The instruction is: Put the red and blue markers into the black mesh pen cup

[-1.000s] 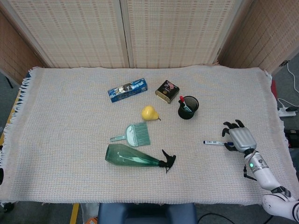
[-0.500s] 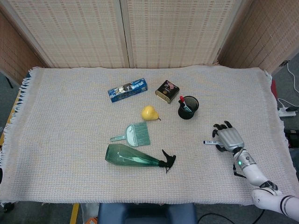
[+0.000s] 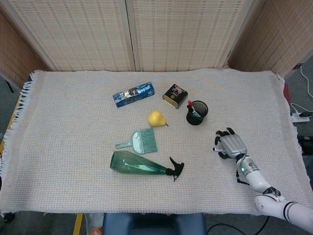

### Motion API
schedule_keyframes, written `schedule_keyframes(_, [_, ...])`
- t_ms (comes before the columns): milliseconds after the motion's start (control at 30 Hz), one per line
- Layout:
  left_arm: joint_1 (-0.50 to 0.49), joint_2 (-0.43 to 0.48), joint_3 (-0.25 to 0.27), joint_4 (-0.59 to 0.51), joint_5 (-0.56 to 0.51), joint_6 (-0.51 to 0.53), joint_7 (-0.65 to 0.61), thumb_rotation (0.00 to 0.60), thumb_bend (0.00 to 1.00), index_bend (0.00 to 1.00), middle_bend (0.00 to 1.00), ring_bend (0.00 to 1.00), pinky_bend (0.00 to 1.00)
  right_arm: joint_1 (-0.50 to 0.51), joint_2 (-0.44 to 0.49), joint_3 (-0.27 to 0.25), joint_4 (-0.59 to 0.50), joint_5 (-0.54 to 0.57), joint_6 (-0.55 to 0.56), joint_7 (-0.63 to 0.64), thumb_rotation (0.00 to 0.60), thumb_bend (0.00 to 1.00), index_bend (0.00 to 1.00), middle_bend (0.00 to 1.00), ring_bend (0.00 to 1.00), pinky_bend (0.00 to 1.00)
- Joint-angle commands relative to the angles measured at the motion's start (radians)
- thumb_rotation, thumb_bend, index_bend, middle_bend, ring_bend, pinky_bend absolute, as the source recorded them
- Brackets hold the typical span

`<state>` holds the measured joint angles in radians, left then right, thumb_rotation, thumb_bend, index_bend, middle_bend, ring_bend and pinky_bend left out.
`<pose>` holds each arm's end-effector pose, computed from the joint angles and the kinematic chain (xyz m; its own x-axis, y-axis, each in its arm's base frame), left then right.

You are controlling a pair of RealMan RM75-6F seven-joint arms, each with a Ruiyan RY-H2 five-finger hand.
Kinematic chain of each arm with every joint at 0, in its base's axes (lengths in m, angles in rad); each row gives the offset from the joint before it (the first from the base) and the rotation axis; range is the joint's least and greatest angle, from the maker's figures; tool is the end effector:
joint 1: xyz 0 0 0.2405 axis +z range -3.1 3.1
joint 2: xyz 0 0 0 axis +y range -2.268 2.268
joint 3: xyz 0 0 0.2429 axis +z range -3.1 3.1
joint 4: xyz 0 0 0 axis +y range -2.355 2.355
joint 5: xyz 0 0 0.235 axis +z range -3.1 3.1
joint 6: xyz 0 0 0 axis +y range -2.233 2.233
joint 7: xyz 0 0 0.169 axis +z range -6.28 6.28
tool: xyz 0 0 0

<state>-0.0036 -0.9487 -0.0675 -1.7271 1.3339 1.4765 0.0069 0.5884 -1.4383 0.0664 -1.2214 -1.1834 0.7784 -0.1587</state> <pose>-0.3379 0.1815 0.1850 0.4358 0.0252 0.8997 0.8754 0.2206 -0.4302 -0.2969 -0.3553 -0.0136 0.5525 -0.4286 0.7149 -0.8293 -0.1964 0.5231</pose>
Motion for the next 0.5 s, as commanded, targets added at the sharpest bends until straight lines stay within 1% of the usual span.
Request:
schedule_keyframes(33, [0.0,0.001,0.0,0.001,0.0,0.0,-0.003,0.6,0.51,0.14,0.01,0.0,0.28,0.005,-0.008,0.004,0.006,0.005,-0.006,0.0,0.6,0.26,0.43,0.15,0.18,0.06])
schedule_keyframes(300, [0.001,0.002,-0.002,0.007,-0.004,-0.002,-0.015,0.6,0.51,0.14,0.01,0.0,0.28,0.012,-0.024,0.006,0.023,0.009,-0.009,-0.012,0.6,0.26,0.47,0.15,0.2,0.06])
schedule_keyframes(500, [0.0,0.002,-0.003,0.008,-0.006,-0.003,-0.016,0.6,0.51,0.14,0.01,0.0,0.28,0.016,-0.034,0.005,0.033,0.011,-0.013,-0.019,0.6,0.26,0.49,0.15,0.2,0.06])
